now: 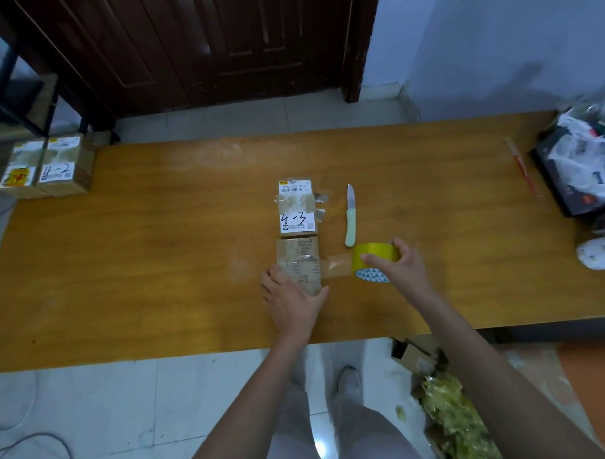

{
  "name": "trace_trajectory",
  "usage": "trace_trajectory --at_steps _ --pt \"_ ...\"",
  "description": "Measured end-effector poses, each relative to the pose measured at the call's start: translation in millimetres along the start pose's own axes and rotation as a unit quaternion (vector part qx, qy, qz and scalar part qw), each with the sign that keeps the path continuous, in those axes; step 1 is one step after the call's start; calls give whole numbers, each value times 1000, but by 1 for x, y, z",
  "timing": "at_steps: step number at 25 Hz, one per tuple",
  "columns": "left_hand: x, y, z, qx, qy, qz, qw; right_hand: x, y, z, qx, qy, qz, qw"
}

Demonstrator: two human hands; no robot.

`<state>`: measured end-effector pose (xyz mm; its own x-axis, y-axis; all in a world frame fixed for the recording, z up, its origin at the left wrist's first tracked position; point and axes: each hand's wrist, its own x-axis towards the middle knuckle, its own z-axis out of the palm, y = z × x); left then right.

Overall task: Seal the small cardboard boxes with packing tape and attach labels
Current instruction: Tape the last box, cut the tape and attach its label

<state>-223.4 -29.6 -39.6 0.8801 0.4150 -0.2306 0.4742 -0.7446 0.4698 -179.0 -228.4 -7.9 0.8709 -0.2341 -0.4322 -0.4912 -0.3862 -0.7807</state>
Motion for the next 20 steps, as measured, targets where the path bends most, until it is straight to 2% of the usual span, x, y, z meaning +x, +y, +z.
trace_trajectory --at_steps 3,8,13,20 --pt "-2 -8 3 -2 -34 5 999 -4 7 -1 -15 -7 10 1000" --pt "-1 -21 10 -48 -102 -32 993 -10 21 9 -7 -5 54 999" --pt "13 -41 8 -187 -108 -83 973 -12 28 2 -10 12 39 999" --pt "49 -44 -5 -256 -169 7 952 -12 28 -6 -1 0 34 999"
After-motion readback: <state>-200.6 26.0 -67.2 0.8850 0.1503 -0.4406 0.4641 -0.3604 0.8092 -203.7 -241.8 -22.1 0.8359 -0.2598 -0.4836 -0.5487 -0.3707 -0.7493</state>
